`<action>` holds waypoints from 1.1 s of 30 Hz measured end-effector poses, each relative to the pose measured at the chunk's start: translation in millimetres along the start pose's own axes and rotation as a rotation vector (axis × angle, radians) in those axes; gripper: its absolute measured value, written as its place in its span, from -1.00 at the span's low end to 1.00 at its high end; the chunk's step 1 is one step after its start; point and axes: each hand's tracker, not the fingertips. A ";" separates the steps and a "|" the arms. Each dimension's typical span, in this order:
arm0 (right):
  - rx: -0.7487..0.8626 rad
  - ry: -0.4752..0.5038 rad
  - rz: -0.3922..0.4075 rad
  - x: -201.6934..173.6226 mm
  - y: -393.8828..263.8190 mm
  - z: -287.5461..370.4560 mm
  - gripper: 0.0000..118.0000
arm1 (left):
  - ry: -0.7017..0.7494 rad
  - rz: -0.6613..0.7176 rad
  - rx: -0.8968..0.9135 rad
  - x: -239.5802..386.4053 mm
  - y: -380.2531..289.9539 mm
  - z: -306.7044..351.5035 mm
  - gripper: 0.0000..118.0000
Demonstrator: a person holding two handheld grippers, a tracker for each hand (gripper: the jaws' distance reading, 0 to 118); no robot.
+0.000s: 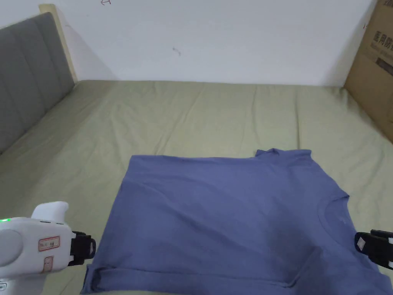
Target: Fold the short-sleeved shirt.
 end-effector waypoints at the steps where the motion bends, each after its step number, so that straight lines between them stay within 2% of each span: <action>1: -0.006 0.004 -0.003 0.6 -1.4 -2.6 -1.00 | 0.006 0.026 -0.022 -8.0 -1.3 -10.8 0.57; 2: -0.021 0.014 -0.016 2.0 -2.6 -5.2 -1.00 | 0.040 0.037 -0.045 -15.1 -4.4 -21.6 0.72; 5: -0.052 0.030 -0.067 7.0 -9.3 -11.9 -1.00 | 0.099 0.000 -0.108 -26.8 -10.0 -51.0 0.70; 9: -0.065 0.012 -0.084 11.6 -20.0 -15.5 -1.00 | 0.139 0.001 -0.189 -37.1 -16.5 -85.2 0.69; 10: -0.059 -0.004 -0.086 12.8 -22.8 -15.0 -1.00 | 0.140 0.010 -0.210 -39.5 -17.9 -90.9 0.53; 11: -0.057 -0.013 -0.086 15.3 -25.0 -14.8 -1.00 | 0.137 0.018 -0.223 -38.7 -18.5 -94.8 0.23; 13: -0.064 -0.024 -0.090 21.8 -28.8 -15.7 -1.00 | 0.154 -0.020 -0.185 -38.5 -19.1 -93.1 0.09; 14: -0.070 -0.035 -0.094 25.3 -31.3 -15.8 -1.00 | 0.138 -0.056 -0.181 -33.3 -17.5 -90.9 -0.07; 15: -0.075 -0.044 -0.097 28.6 -33.4 -15.9 -1.00 | 0.124 -0.087 -0.180 -29.8 -16.3 -88.8 -0.36; 16: -0.079 -0.050 -0.101 32.9 -35.9 -15.9 -1.00 | 0.040 -0.083 -0.185 -21.9 -19.0 -81.9 -0.96; 17: -0.086 -0.053 -0.105 37.6 -37.9 -16.6 -1.00 | 0.000 -0.059 -0.180 -15.5 -20.3 -78.2 -0.95; 21: -0.145 -0.076 -0.109 60.4 -42.3 -24.9 -0.95 | 0.035 -0.097 -0.152 -1.4 -19.4 -63.8 -0.95; 23: -0.256 -0.103 -0.106 72.4 -43.4 -34.3 0.44 | 0.030 -0.076 -0.120 0.5 -14.5 -54.5 -0.95; 24: -0.291 -0.133 -0.100 75.1 -46.5 -38.6 0.86 | 0.027 -0.068 -0.113 -0.3 -14.9 -50.0 -0.95; 25: -0.322 -0.155 -0.095 77.2 -51.6 -43.5 0.97 | 0.029 -0.063 -0.101 0.2 -13.3 -45.5 -0.95; 30: -0.475 -0.171 -0.016 88.0 -71.1 -65.8 0.94 | 0.085 -0.103 -0.057 6.4 -10.8 -31.9 -0.95; 32: -0.507 -0.203 0.012 91.2 -77.4 -73.2 0.69 | 0.080 -0.096 -0.060 5.0 -12.3 -31.9 -0.95; 33: -0.512 -0.208 0.009 90.4 -80.5 -75.1 0.44 | 0.076 -0.087 -0.063 4.5 -12.5 -31.9 -0.95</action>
